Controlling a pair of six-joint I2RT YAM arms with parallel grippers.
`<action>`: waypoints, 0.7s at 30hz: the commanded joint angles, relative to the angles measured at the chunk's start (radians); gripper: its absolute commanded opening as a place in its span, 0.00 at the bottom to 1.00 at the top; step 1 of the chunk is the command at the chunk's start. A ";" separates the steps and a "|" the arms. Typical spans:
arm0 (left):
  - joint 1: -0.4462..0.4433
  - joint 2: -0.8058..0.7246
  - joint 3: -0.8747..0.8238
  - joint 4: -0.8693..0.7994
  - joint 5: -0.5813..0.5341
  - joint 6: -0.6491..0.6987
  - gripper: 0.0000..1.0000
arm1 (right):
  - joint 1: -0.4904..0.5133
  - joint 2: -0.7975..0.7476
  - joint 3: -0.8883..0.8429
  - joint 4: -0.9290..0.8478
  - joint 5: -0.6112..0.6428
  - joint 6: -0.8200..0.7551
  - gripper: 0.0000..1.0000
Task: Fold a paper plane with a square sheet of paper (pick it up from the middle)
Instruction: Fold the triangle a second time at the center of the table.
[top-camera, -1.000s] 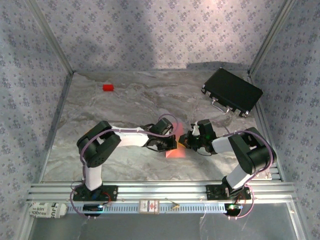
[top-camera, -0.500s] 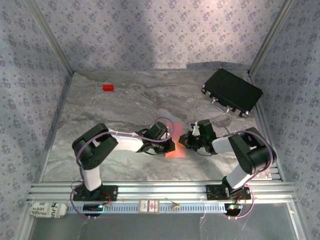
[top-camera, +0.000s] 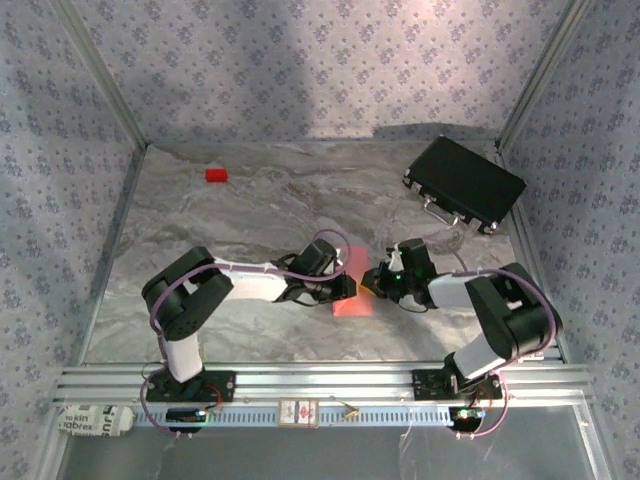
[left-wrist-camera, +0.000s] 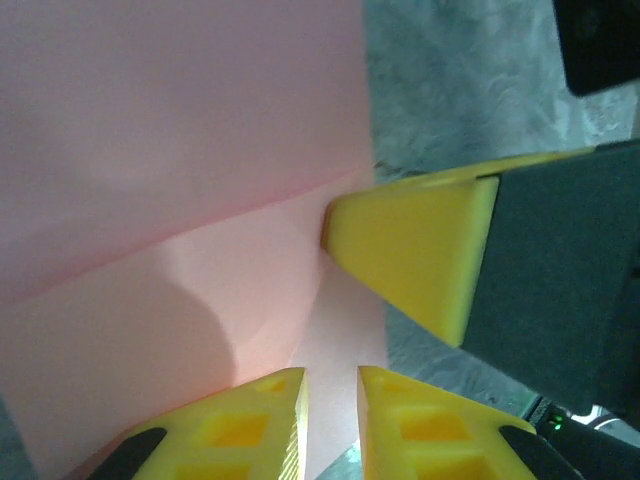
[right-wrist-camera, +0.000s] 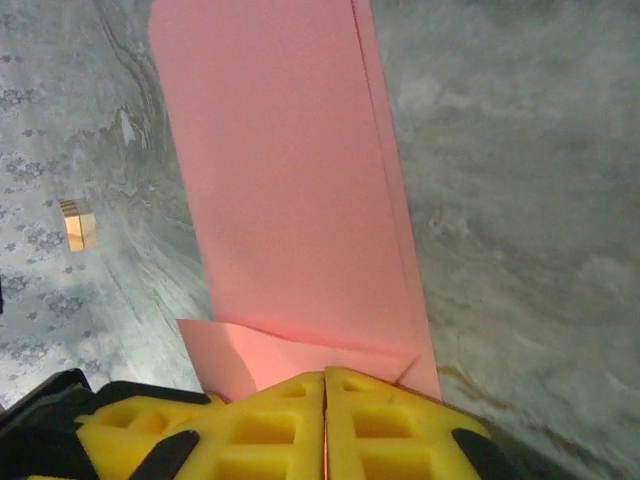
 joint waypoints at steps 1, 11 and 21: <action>-0.001 -0.016 0.017 0.003 0.014 0.020 0.20 | -0.011 -0.089 0.039 -0.141 0.047 -0.056 0.13; 0.001 -0.165 -0.091 -0.025 -0.024 0.032 0.13 | 0.024 -0.175 0.034 -0.168 0.021 -0.040 0.15; 0.005 -0.160 -0.165 0.001 -0.007 0.008 0.05 | 0.089 -0.127 0.051 -0.120 0.025 -0.016 0.09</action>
